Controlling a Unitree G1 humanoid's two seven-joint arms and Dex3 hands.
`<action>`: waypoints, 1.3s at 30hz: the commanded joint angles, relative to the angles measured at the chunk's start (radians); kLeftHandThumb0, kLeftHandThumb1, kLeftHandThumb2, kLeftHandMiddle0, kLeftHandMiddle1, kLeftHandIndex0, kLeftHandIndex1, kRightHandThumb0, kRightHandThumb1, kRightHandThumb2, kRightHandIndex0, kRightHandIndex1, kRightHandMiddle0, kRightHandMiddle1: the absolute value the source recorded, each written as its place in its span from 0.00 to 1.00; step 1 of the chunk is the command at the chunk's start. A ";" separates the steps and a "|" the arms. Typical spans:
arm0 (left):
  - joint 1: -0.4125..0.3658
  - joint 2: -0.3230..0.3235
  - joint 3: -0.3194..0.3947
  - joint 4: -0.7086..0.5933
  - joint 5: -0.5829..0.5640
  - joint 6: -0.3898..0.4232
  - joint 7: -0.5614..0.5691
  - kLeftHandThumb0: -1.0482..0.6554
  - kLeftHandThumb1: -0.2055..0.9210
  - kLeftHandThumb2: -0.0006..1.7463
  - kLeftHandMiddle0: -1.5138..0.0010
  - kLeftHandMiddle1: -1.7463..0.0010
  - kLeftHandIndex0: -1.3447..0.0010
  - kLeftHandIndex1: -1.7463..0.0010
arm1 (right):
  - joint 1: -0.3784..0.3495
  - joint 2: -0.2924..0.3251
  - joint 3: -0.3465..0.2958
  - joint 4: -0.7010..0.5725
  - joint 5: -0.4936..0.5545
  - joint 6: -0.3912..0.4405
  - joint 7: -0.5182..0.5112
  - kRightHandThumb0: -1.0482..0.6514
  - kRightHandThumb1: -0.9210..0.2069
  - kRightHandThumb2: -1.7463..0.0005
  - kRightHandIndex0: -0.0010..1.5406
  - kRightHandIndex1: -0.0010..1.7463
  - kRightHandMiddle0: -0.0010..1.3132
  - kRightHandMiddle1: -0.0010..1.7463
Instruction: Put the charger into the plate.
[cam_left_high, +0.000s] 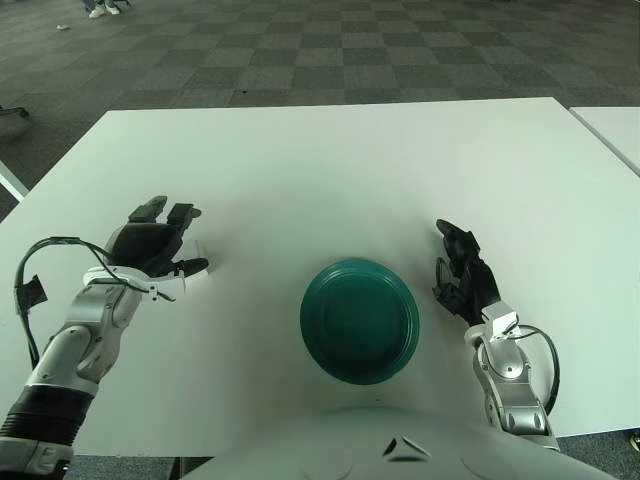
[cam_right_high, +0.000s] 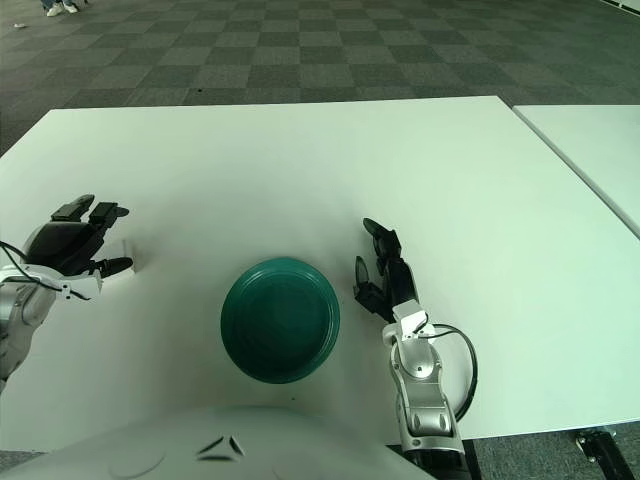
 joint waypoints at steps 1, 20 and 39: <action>0.001 0.029 -0.008 0.016 -0.015 -0.004 -0.029 0.00 1.00 0.29 0.92 1.00 1.00 0.57 | 0.028 -0.005 -0.007 0.066 0.012 0.042 0.013 0.18 0.00 0.55 0.14 0.01 0.00 0.38; 0.008 0.070 -0.024 0.041 -0.133 -0.041 -0.183 0.00 1.00 0.27 0.96 1.00 1.00 0.55 | 0.035 -0.005 -0.017 0.033 0.017 0.069 0.019 0.16 0.00 0.58 0.15 0.00 0.00 0.37; -0.015 0.091 -0.048 0.055 -0.148 0.063 -0.333 0.00 1.00 0.24 0.89 0.97 1.00 0.36 | 0.036 0.005 -0.022 0.005 0.014 0.060 0.000 0.16 0.00 0.57 0.20 0.02 0.00 0.46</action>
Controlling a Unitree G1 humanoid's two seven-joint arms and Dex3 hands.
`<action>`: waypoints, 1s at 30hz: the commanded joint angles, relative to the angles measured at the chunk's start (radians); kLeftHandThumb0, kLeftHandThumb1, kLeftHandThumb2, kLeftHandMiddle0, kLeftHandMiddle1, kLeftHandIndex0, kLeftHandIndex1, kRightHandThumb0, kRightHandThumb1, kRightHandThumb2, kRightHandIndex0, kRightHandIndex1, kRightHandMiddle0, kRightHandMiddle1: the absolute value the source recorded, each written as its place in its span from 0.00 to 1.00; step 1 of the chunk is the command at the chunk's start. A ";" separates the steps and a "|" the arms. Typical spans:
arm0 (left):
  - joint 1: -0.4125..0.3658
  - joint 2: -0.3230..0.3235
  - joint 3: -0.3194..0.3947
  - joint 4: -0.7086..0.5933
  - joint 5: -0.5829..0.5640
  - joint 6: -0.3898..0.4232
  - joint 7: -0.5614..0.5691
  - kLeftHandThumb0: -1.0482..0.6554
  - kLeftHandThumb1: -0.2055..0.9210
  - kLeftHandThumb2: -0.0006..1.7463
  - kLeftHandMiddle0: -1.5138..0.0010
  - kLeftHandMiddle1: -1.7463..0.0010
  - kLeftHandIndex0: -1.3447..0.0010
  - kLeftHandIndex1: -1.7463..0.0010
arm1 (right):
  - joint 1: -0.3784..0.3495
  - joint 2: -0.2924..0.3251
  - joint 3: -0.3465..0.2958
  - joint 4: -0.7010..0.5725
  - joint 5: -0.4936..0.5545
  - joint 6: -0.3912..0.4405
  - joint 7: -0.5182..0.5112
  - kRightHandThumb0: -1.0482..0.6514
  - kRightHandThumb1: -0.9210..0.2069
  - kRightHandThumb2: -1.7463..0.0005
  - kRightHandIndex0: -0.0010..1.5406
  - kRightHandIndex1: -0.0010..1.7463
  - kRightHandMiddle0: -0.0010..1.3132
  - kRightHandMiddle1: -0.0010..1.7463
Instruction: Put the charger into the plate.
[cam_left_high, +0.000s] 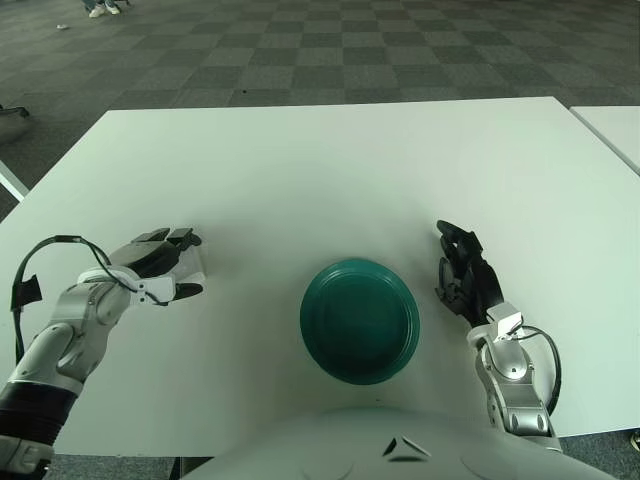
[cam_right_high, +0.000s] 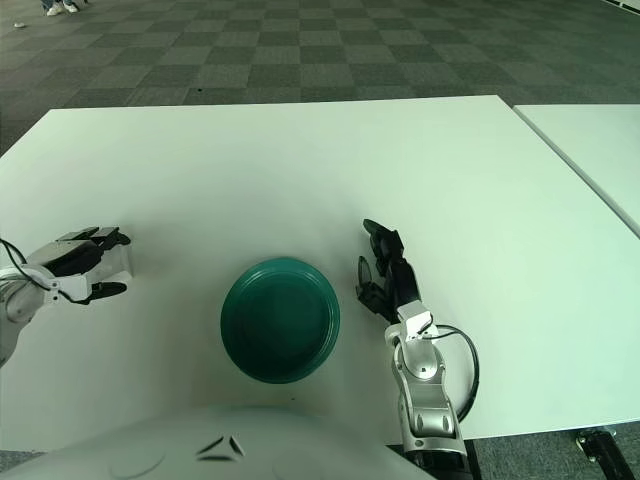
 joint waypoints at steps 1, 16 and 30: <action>-0.013 0.018 -0.019 0.040 0.011 0.028 -0.017 0.00 1.00 0.24 0.89 0.97 1.00 0.35 | 0.026 0.002 -0.009 0.034 0.006 0.046 -0.001 0.16 0.00 0.57 0.21 0.03 0.00 0.46; -0.077 0.001 -0.081 0.194 0.025 0.045 0.060 0.00 1.00 0.23 0.83 0.94 1.00 0.37 | 0.016 -0.012 -0.026 0.012 0.021 0.038 0.024 0.16 0.00 0.56 0.21 0.02 0.00 0.46; -0.100 -0.010 -0.117 0.234 0.026 0.084 0.128 0.00 1.00 0.26 0.87 0.81 1.00 0.30 | 0.013 -0.014 -0.034 -0.049 -0.009 0.125 0.005 0.16 0.00 0.51 0.20 0.02 0.00 0.42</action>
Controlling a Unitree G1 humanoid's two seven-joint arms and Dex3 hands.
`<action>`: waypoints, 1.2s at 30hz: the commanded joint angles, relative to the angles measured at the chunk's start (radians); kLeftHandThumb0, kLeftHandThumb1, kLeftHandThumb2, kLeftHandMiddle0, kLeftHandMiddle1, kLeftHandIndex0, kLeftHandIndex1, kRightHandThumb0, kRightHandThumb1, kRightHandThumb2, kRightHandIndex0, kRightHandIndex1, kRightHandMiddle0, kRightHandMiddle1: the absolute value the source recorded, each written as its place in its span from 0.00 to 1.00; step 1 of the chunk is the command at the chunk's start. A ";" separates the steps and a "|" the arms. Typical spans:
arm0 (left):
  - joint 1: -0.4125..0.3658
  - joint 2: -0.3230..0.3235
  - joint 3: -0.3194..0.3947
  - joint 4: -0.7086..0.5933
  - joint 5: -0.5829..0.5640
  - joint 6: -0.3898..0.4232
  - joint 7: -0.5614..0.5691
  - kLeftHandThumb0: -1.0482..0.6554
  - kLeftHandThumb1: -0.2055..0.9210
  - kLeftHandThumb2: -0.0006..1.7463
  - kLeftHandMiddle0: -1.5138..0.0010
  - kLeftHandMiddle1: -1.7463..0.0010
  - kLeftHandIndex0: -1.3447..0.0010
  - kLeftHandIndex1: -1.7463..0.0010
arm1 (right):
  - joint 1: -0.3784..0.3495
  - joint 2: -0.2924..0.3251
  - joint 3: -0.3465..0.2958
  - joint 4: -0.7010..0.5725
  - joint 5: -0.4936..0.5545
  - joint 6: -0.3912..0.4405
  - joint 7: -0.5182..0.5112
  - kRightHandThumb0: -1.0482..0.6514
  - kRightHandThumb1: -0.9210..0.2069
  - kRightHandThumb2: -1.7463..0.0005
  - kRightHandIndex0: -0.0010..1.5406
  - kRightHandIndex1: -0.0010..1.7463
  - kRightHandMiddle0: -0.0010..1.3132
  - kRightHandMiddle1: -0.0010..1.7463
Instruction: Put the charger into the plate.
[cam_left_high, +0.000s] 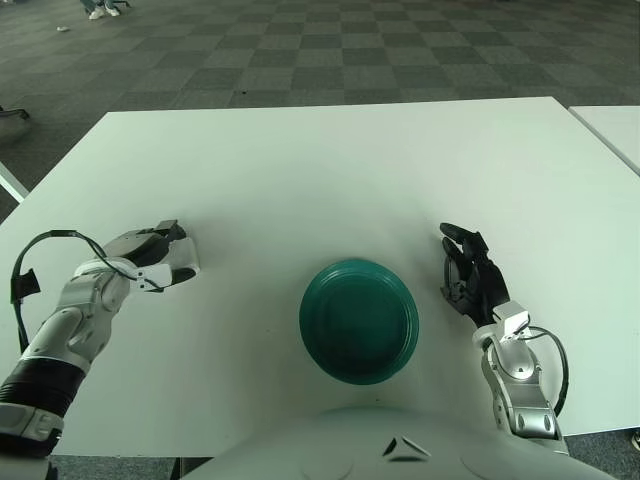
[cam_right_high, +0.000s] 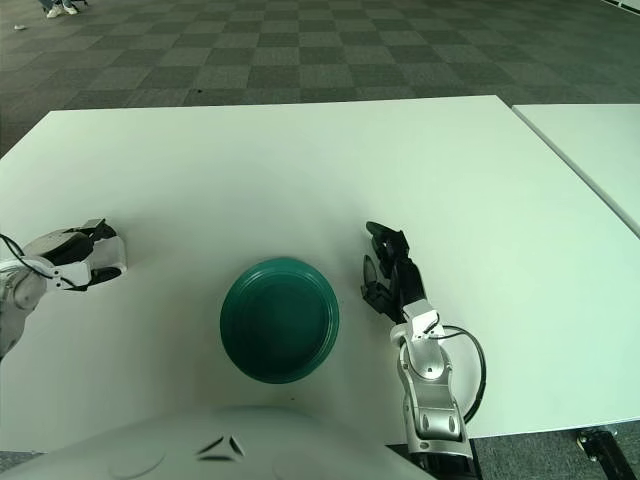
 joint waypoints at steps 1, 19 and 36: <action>0.021 -0.010 -0.031 0.039 0.015 0.018 -0.001 0.00 1.00 0.26 0.89 0.78 1.00 0.30 | 0.014 -0.010 -0.011 0.010 -0.006 0.048 -0.005 0.16 0.00 0.51 0.20 0.02 0.00 0.42; 0.018 -0.042 -0.053 0.060 -0.011 0.018 0.072 0.00 1.00 0.31 0.96 0.48 0.99 0.17 | -0.021 -0.026 -0.036 0.040 0.008 0.058 0.009 0.16 0.00 0.50 0.20 0.02 0.00 0.42; -0.049 -0.109 -0.052 0.202 -0.015 -0.062 0.354 0.33 0.49 0.73 0.37 0.00 0.56 0.00 | -0.038 -0.031 -0.047 0.059 0.014 0.056 0.016 0.16 0.00 0.50 0.20 0.01 0.00 0.42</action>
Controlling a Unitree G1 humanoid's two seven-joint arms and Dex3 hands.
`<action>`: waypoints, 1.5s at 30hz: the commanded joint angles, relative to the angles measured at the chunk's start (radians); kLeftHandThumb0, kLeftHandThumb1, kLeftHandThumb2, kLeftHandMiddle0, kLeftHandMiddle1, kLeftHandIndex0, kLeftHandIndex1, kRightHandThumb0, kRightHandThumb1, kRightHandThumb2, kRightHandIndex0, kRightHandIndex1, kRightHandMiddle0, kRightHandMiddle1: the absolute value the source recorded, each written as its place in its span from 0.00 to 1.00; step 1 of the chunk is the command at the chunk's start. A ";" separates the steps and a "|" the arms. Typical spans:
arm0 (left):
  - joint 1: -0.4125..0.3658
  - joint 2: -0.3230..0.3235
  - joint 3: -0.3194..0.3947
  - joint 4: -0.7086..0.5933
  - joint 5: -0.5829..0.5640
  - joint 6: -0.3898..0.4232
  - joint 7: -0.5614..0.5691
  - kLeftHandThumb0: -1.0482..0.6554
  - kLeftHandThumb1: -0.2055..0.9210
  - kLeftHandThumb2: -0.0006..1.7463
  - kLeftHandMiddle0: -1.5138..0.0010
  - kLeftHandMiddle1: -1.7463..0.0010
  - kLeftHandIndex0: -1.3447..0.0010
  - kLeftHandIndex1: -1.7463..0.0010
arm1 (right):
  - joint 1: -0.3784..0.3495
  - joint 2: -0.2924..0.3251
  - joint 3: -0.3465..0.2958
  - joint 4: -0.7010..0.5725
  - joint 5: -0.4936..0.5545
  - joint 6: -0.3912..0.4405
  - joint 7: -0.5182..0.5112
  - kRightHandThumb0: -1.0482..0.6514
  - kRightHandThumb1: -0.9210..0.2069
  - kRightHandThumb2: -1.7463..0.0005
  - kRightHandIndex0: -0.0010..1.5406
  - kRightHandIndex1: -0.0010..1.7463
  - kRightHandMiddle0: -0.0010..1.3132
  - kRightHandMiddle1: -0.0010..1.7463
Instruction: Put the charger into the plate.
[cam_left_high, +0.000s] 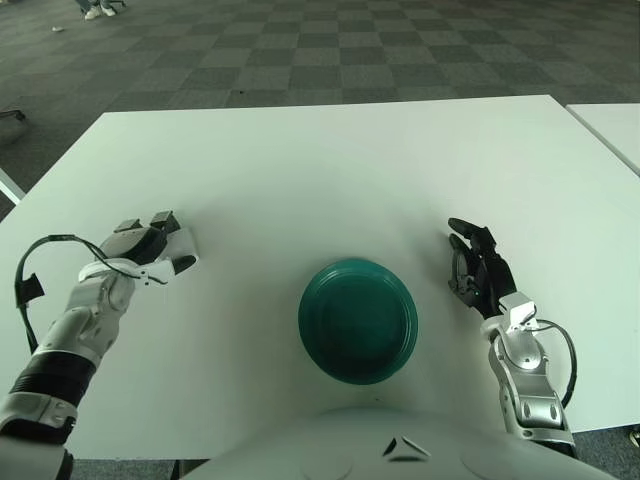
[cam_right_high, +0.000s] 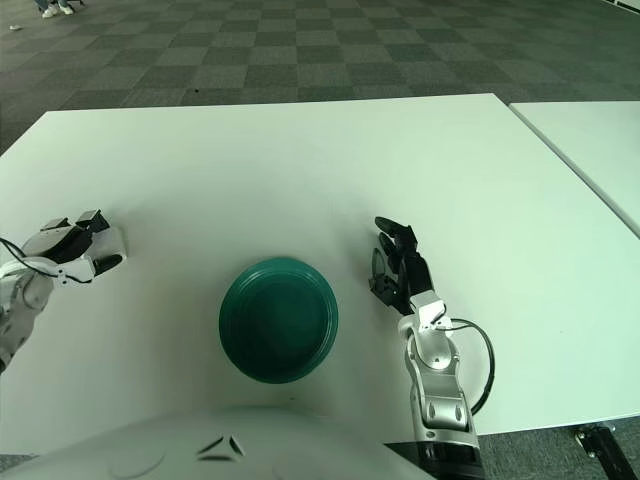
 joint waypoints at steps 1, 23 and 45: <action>0.004 -0.045 -0.026 0.048 0.009 0.004 0.036 0.33 0.47 0.74 0.36 0.00 0.55 0.00 | 0.007 -0.008 -0.007 0.032 0.008 0.033 0.007 0.16 0.00 0.50 0.20 0.01 0.00 0.42; 0.124 -0.038 0.073 -0.449 0.061 0.030 0.084 0.33 0.41 0.79 0.19 0.00 0.52 0.00 | 0.015 -0.008 -0.008 0.029 0.009 0.029 0.009 0.16 0.00 0.50 0.20 0.01 0.00 0.42; 0.006 -0.266 -0.078 -0.937 0.266 0.053 -0.126 0.32 0.38 0.82 0.18 0.00 0.49 0.00 | 0.047 -0.007 -0.005 -0.002 0.011 0.026 0.011 0.16 0.00 0.50 0.20 0.01 0.00 0.42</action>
